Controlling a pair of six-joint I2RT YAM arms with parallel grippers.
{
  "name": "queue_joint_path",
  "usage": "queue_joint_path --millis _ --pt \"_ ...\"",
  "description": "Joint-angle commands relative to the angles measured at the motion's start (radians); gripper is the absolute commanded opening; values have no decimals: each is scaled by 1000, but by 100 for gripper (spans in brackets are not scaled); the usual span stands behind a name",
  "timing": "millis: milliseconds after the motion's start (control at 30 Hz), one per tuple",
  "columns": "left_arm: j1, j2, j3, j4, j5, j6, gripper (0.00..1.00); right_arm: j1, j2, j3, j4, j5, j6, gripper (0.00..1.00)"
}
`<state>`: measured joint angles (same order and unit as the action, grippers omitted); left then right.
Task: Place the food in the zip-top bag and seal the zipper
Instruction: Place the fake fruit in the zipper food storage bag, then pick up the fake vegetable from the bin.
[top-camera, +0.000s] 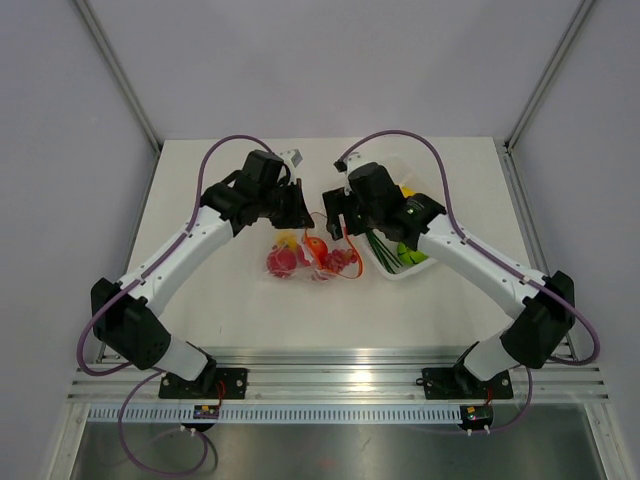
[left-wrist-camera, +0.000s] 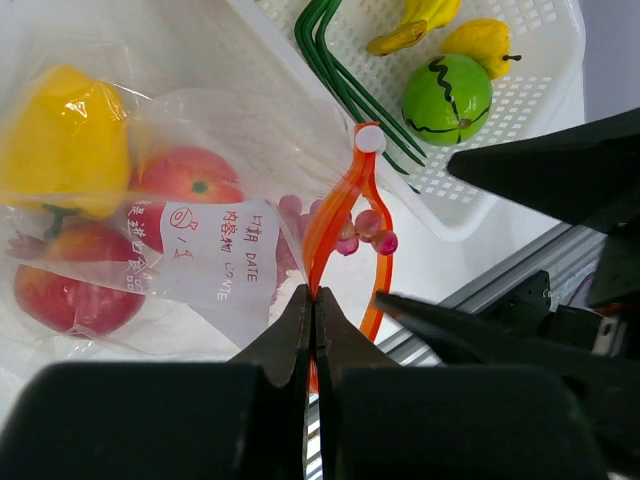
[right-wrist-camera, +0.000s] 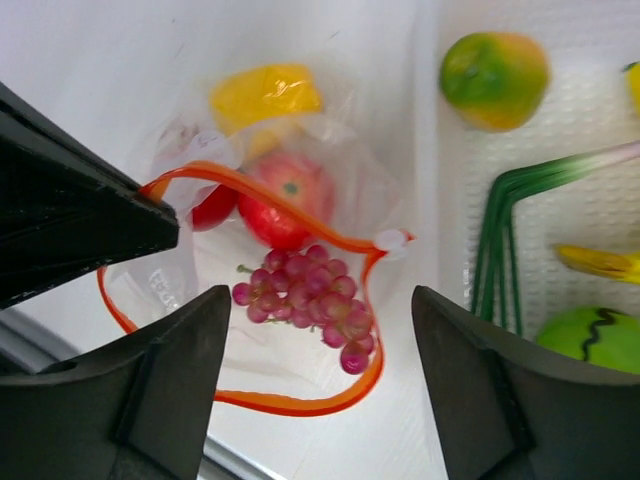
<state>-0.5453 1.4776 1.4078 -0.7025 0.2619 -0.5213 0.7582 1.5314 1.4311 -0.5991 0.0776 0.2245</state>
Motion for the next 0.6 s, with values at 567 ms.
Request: queue_joint_path --millis 567 --pt "5 -54 40 34 19 6 0 -422 97 -118 235 82 101 86"
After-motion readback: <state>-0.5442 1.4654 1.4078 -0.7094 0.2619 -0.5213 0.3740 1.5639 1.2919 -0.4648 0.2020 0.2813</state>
